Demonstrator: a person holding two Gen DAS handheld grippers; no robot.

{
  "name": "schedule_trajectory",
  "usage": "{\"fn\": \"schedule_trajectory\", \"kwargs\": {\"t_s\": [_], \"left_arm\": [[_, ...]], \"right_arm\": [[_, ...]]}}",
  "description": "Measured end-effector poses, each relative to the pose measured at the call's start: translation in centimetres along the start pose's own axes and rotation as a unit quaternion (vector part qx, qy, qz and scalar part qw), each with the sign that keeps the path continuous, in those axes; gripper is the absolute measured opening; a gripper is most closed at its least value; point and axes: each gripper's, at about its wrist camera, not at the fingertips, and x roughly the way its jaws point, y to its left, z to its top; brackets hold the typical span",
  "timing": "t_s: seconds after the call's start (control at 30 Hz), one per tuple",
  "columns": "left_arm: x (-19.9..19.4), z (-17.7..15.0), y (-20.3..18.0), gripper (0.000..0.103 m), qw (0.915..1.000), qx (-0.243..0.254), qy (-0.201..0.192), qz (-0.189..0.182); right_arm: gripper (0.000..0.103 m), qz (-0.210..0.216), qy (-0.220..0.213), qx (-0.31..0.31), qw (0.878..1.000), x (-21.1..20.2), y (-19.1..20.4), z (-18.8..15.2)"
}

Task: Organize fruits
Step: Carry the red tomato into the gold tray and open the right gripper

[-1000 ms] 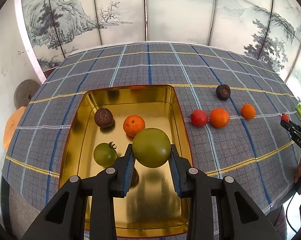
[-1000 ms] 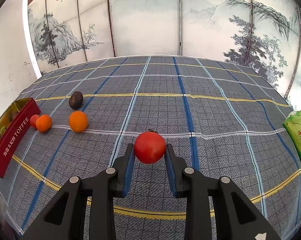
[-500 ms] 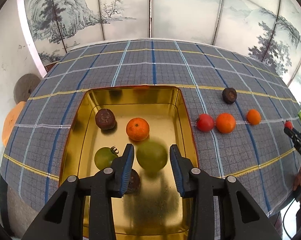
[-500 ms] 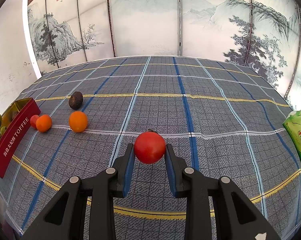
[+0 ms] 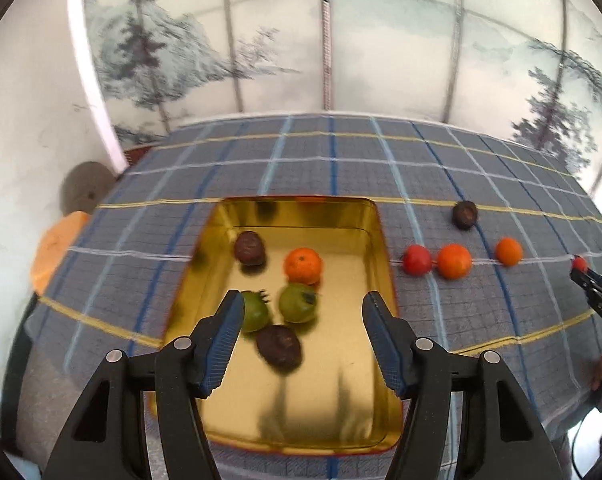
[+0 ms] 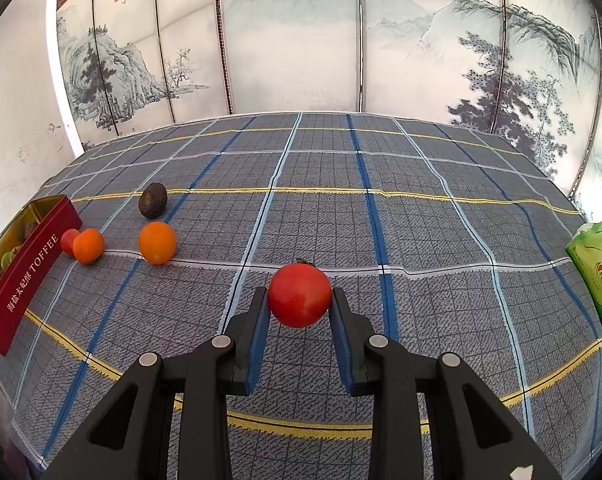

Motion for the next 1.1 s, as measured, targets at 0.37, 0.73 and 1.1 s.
{"fn": "schedule_trajectory", "kwargs": {"t_s": [0.37, 0.73, 1.1], "left_arm": [[-2.7, -1.5, 1.6, 0.063, 0.9984, 0.000, -0.028, 0.049], [-3.7, -2.6, 3.4, 0.064, 0.9966, -0.006, -0.040, 0.072], [-4.1, -4.1, 6.0, 0.064, 0.9934, -0.015, -0.046, 0.104]], "right_arm": [[0.027, -0.002, 0.014, -0.015, 1.000, -0.4, 1.6, 0.5], [0.027, 0.143, -0.014, -0.090, 0.986, -5.2, 13.0, 2.2], [0.028, 0.281, 0.006, -0.209, 0.937, -7.1, 27.0, 1.7]]}}
